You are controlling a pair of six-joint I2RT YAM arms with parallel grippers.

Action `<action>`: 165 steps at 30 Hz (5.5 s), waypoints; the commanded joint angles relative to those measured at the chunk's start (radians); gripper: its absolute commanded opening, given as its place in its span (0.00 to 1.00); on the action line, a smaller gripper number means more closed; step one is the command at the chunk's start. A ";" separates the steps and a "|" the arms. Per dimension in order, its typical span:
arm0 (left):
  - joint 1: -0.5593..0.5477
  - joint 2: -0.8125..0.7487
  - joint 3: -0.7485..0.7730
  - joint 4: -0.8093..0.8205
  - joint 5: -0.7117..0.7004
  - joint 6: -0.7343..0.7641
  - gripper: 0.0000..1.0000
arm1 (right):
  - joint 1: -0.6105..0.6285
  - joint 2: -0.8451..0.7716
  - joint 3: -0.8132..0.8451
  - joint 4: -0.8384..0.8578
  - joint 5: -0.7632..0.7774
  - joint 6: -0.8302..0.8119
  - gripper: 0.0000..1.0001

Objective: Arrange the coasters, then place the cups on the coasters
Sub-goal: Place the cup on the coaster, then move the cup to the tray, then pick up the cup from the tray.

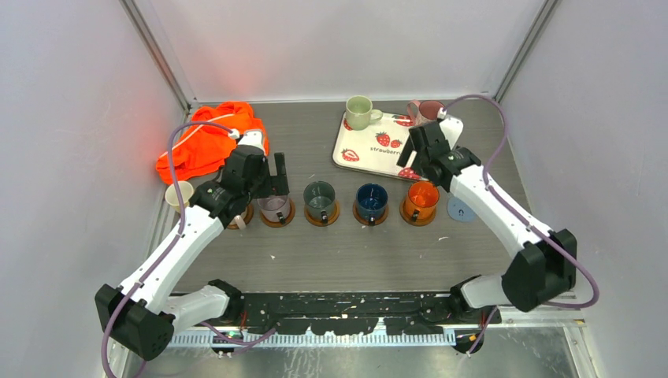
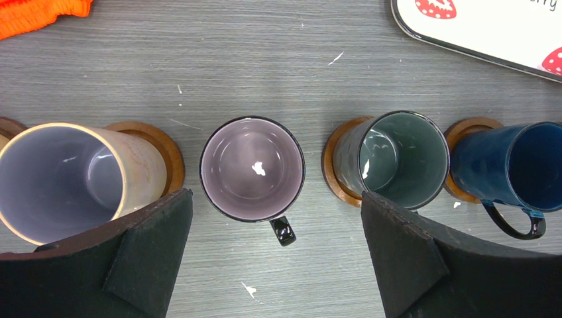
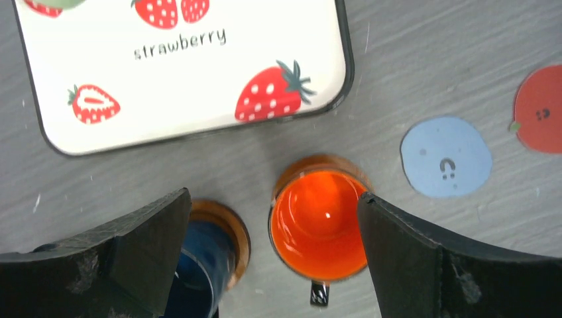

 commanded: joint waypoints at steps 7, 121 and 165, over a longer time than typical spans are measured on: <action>0.004 -0.025 0.017 0.032 0.004 -0.002 1.00 | -0.203 0.277 0.291 0.172 -0.055 -0.101 1.00; 0.004 -0.059 0.009 0.037 0.017 0.001 1.00 | -0.027 0.996 1.271 -0.380 0.306 -0.471 1.00; 0.004 -0.042 0.008 0.042 0.029 -0.003 1.00 | -0.082 0.591 0.636 -0.161 0.121 -0.348 1.00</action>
